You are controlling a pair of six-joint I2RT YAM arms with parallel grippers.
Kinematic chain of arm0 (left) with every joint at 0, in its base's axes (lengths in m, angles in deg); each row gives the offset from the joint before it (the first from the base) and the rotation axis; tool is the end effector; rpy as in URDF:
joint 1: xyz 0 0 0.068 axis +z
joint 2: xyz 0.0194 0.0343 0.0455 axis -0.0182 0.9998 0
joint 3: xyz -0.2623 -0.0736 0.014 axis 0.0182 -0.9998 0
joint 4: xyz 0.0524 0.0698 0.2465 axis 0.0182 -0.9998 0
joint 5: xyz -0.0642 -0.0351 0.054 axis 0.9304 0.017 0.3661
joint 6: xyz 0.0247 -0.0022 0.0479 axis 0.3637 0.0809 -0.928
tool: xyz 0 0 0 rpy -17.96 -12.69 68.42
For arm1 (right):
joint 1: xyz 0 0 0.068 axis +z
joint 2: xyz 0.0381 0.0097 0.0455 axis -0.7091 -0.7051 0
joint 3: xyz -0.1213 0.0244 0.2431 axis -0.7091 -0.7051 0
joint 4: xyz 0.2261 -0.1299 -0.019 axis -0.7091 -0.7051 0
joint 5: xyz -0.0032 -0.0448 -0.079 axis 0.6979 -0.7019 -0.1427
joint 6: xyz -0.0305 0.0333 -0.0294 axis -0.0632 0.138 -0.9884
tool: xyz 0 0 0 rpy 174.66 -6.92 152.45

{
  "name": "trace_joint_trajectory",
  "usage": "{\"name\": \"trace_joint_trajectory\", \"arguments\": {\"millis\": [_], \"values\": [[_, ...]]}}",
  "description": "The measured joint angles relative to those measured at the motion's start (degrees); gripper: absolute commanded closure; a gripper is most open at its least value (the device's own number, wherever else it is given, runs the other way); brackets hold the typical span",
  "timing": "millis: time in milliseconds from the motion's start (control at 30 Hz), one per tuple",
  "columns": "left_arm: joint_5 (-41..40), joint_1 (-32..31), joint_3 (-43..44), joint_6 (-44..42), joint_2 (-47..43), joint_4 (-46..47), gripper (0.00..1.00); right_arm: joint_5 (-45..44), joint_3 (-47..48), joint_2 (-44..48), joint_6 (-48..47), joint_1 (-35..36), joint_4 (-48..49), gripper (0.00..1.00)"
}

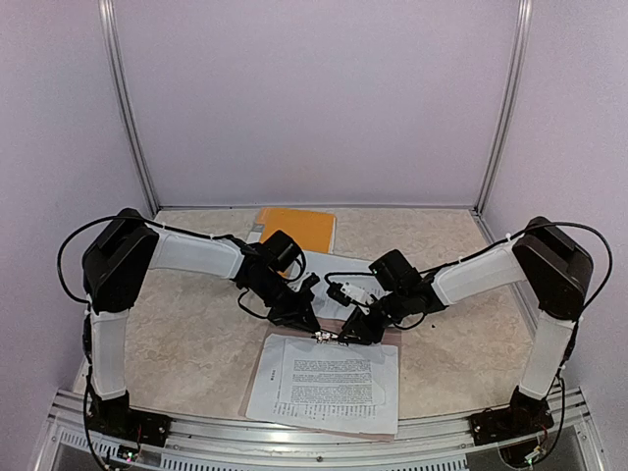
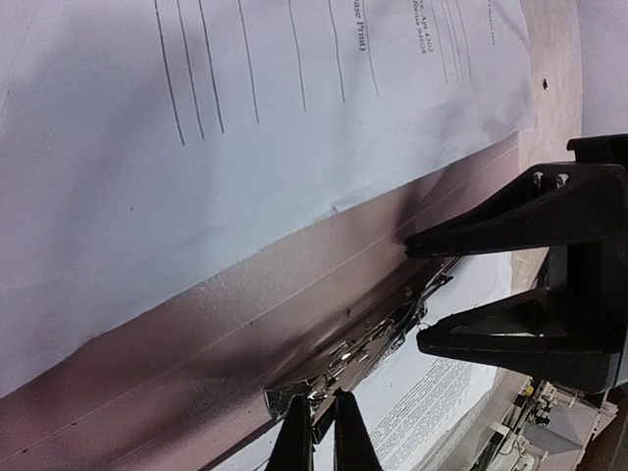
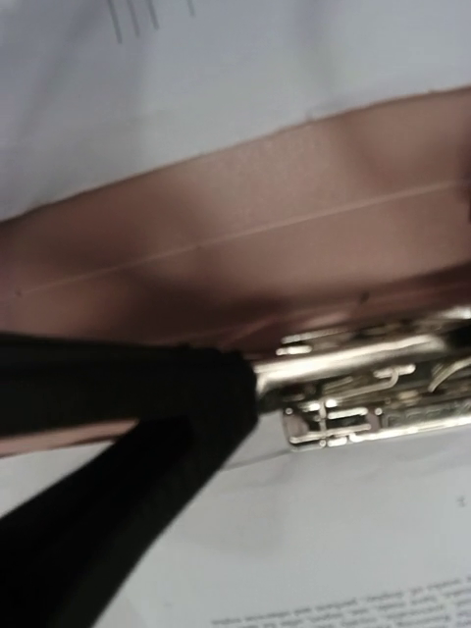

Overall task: Put the files into the folder
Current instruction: Close the spring clip on the folder with some files.

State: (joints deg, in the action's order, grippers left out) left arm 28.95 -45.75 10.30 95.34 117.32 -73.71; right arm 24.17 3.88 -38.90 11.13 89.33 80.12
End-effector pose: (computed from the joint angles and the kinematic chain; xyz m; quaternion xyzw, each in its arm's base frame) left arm 0.2779 -0.3025 0.1208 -0.1653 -0.9294 0.3279 0.0357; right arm 0.2406 0.2563 0.1229 -0.4609 0.8021 0.3105 0.2188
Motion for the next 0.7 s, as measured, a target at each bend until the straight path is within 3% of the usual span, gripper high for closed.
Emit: {"name": "trace_joint_trajectory", "arguments": {"millis": [700], "values": [[4.13, 1.53, -2.51, -1.75, 0.37, 4.20, 1.00, -1.60, 1.99, -2.03, -3.21, 1.22, -0.31, 0.81]]}}
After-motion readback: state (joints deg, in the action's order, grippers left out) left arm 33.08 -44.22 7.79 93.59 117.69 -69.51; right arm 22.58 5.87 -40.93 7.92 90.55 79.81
